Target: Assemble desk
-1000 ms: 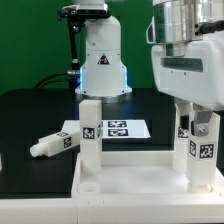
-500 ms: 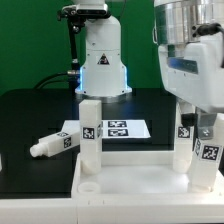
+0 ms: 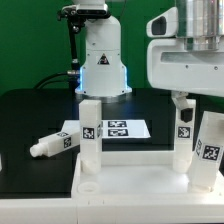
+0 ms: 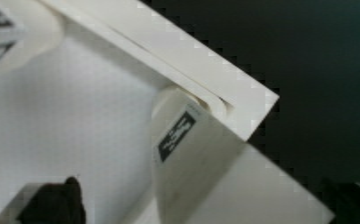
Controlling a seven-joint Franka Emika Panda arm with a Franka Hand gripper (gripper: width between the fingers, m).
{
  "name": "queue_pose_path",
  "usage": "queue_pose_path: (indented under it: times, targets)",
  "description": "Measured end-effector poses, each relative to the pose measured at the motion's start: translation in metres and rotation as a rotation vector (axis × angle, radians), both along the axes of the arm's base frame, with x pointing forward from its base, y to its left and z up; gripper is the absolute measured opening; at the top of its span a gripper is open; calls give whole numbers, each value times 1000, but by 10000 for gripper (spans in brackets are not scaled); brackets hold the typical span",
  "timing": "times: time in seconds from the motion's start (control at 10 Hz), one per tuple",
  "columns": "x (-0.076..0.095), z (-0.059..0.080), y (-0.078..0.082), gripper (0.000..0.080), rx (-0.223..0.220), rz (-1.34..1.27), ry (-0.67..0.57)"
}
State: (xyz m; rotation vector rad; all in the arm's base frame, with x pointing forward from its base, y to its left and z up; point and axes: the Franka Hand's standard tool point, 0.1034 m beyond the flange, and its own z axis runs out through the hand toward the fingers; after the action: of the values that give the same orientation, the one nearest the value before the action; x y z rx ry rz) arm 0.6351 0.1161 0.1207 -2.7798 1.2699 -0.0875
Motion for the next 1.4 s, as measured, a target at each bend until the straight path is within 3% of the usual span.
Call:
queue_pose_path:
  times: [0.2, 0.4, 0.5, 0.7, 1.1, 1.2, 1.4]
  targets:
    - [4, 2, 7, 649, -73, 344, -13]
    - [4, -3, -2, 649, -93, 506, -30]
    - [4, -2, 0, 550, -91, 492, -30]
    - [4, -3, 0, 280, -87, 449, -28]
    - [4, -3, -8, 284, -56, 95, -11]
    - [3, -4, -8, 284, -35, -101, 8]
    - [3, -5, -8, 284, 69, -504, 17]
